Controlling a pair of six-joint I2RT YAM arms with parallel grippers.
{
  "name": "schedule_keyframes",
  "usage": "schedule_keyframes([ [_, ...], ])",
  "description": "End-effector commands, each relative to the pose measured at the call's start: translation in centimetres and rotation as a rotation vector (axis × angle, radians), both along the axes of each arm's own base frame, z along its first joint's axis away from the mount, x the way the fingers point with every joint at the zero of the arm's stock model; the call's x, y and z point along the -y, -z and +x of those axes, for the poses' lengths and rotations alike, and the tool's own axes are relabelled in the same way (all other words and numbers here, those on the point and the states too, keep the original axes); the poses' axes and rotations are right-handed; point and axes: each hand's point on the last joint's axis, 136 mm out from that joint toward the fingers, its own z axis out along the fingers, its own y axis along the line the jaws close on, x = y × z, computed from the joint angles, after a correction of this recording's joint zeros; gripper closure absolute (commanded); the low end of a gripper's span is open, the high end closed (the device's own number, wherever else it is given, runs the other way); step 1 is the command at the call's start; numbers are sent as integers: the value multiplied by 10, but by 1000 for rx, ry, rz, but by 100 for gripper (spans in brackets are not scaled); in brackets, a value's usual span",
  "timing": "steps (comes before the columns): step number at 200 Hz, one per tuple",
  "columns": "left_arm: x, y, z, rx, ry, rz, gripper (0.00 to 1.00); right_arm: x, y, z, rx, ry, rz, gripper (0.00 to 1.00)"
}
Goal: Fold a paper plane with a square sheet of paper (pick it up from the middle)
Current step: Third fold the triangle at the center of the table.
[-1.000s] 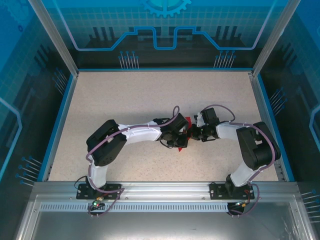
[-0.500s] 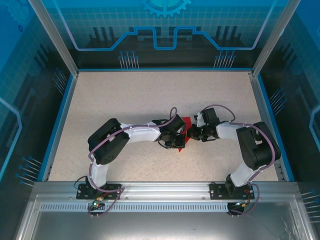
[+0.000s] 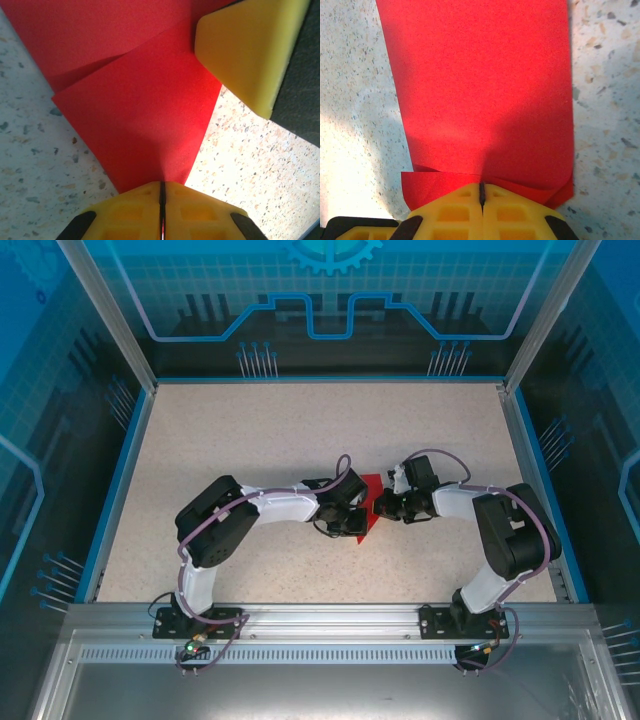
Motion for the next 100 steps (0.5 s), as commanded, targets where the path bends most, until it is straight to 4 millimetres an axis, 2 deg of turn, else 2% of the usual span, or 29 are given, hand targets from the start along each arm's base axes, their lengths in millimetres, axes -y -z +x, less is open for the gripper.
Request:
schedule_keyframes([
  [1, -17, 25, -11, -42, 28, 88, 90, 28, 27, -30, -135, 32, -120, 100],
  [41, -28, 40, -15, -50, 33, 141, 90, 19, -1, -24, -65, 30, -50, 97],
  [72, -29, 45, -17, -55, 39, 140, 91, 6, -18, -27, -53, 36, 54, 95],
  [100, -26, 46, -18, -54, 56, 124, 91, 1, -27, -31, -35, 57, 80, 95],
])
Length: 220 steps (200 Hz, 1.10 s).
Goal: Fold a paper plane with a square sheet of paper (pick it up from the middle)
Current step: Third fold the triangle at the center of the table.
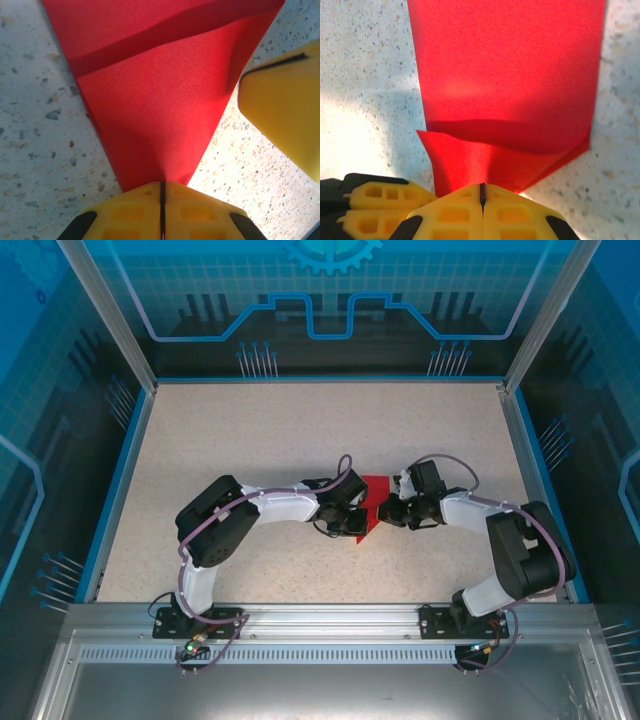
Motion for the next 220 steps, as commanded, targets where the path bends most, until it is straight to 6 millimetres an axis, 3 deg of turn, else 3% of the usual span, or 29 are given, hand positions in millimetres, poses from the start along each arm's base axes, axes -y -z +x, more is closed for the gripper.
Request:
schedule_keyframes([
  [1, -26, 45, -19, -68, 27, 121, 91, -6, -11, -6, -7, 25, 57, 95],
  [28, -24, 46, -18, -57, 48, 125, 92, -20, -11, -5, -24, 26, 97, 95],
  [72, -25, 48, -19, -55, 53, 127, 92, -25, 11, -9, -79, 42, 79, 97],
  [130, -30, 50, -21, -49, 74, 165, 92, 4, 41, -12, -120, 71, -95, 99],
  [185, -42, 57, -23, -48, 83, 232, 93, 36, 45, -5, -113, 133, -183, 99],
  [220, -53, 57, -24, -23, 100, 312, 93, 38, 43, 4, -113, 148, -168, 98],
])
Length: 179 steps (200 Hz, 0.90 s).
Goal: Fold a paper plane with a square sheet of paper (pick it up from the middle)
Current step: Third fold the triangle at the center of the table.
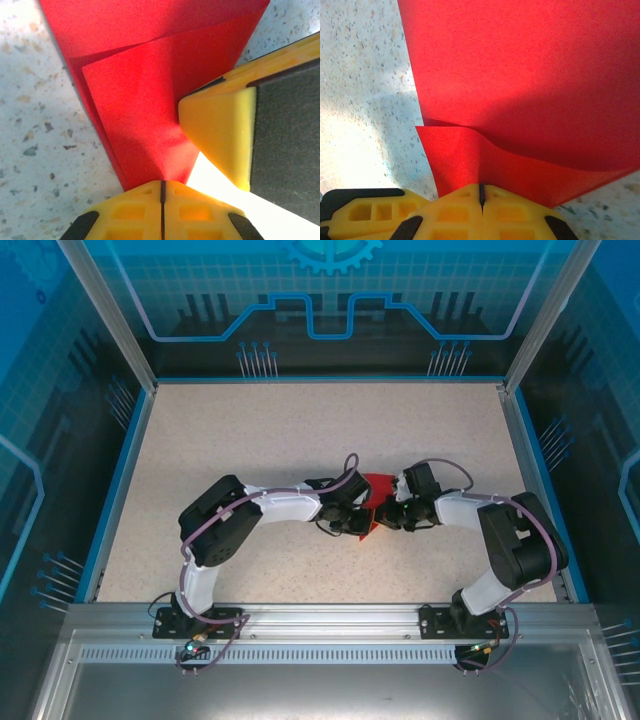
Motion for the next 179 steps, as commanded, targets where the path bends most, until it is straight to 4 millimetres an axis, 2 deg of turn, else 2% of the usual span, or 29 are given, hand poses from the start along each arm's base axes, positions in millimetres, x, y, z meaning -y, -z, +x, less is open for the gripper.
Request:
schedule_keyframes([
  [1, -60, 57, -32, -99, 14, 300, 93, 42, 25, 2, -51, 94, -176, 98],
  [65, -65, 58, -35, -97, 41, 323, 93, 55, 11, 20, -29, 203, -118, 97],
  [179, -75, 55, -48, -124, 65, 331, 93, 69, 8, 42, -27, 355, 27, 98],
])
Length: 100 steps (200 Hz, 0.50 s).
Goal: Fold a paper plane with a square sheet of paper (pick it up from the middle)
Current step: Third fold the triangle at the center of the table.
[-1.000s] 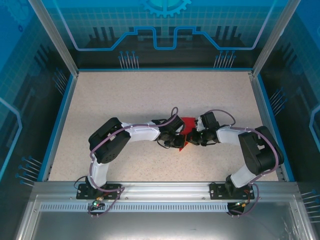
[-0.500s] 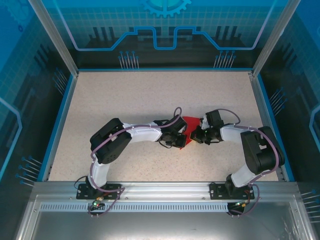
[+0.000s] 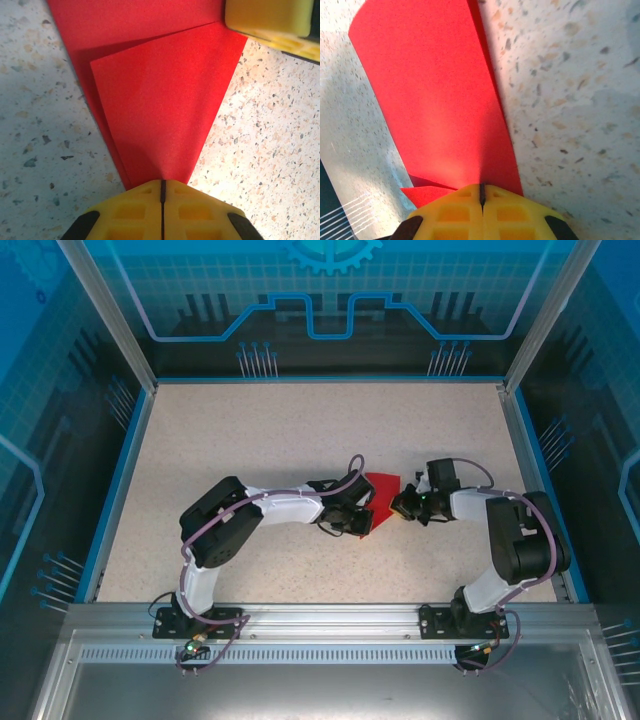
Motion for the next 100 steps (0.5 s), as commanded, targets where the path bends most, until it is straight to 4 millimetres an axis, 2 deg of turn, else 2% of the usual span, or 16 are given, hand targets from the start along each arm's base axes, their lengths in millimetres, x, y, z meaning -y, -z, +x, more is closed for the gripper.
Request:
schedule_keyframes([
  [1, -74, 55, -51, -179, 15, 307, 93, 22, 10, 10, -1, 99, -35, 98],
  [29, -66, 53, -50, -189, 21, 279, 93, 25, 6, 12, 5, 101, -36, 98],
  [49, -59, 51, -48, -193, 26, 259, 93, 23, -12, 13, 59, 74, -38, 98],
  [71, -54, 50, -45, -187, 34, 249, 93, 6, -30, 4, 96, -1, -64, 98],
  [100, -50, 48, -43, -185, 43, 234, 92, -21, -35, -12, 104, -48, -18, 99],
])
